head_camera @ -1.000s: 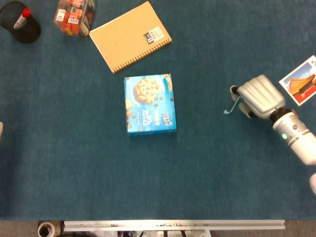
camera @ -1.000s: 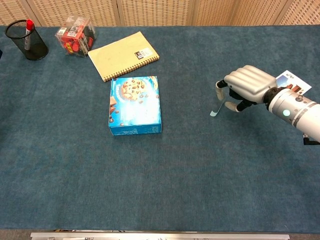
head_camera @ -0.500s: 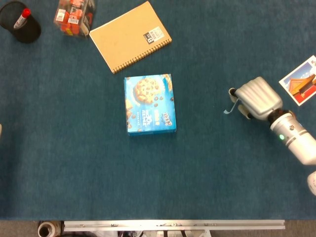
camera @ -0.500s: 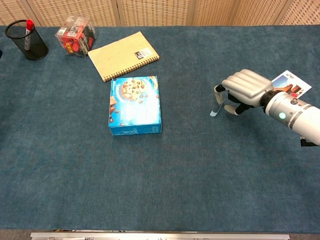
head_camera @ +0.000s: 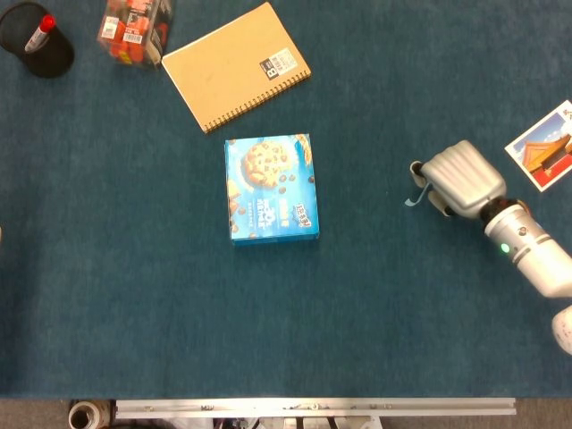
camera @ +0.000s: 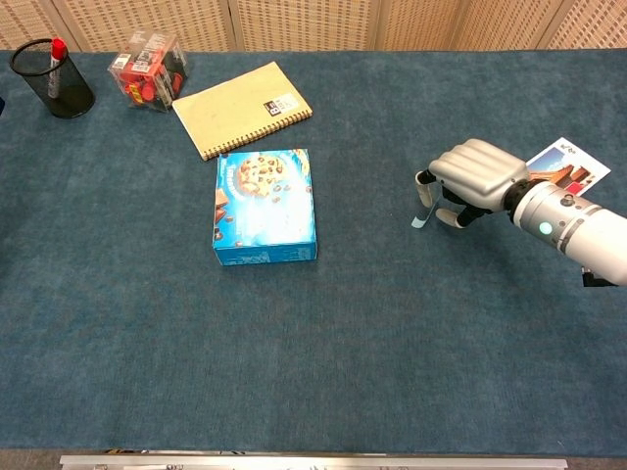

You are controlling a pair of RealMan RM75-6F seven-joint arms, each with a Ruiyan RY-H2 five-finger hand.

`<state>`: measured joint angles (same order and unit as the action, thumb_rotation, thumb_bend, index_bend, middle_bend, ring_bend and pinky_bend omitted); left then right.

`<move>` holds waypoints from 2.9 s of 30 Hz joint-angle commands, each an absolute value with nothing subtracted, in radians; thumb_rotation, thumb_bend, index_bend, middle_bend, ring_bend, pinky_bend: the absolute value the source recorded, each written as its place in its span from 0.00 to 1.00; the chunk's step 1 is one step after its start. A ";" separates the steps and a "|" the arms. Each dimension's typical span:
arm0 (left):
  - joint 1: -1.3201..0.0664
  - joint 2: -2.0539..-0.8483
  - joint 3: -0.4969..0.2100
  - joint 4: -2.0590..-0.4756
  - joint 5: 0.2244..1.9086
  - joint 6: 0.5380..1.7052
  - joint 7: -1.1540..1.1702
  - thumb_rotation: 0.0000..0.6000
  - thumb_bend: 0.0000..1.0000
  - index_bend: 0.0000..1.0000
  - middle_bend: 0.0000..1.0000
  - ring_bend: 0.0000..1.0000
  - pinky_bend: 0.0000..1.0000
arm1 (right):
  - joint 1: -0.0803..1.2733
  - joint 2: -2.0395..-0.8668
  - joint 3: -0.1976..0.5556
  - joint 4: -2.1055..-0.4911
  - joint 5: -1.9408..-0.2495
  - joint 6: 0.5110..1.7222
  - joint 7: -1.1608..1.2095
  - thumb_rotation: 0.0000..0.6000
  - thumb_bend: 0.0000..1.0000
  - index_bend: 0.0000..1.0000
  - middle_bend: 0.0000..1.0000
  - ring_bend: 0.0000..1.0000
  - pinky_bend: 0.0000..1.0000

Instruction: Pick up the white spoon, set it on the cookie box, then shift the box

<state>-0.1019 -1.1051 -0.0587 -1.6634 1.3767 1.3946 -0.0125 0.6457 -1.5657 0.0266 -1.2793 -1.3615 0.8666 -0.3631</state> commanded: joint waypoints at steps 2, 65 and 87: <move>-0.103 -1.107 -0.059 -1.661 1.375 1.392 -0.013 1.00 0.33 0.08 0.23 0.25 0.31 | 0.646 -1.566 0.025 -1.275 -1.356 0.863 -0.370 1.00 0.33 0.50 1.00 1.00 1.00; -0.100 -1.086 -0.045 -1.664 1.399 1.394 -0.008 1.00 0.33 0.07 0.22 0.25 0.31 | 0.719 -1.491 0.133 -1.453 -1.356 0.945 -0.495 1.00 0.41 0.61 1.00 1.00 1.00; -0.108 -1.083 -0.023 -1.673 1.448 1.388 -0.019 1.00 0.33 0.07 0.22 0.25 0.31 | 0.936 -1.578 0.158 -1.460 -1.373 0.846 -0.927 1.00 0.41 0.61 1.00 1.00 1.00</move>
<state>-0.1075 -1.0815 -0.0238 -1.6750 1.4480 1.3890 -0.0171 0.9185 -1.5595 0.1587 -1.4707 -1.3752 0.8571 -0.9063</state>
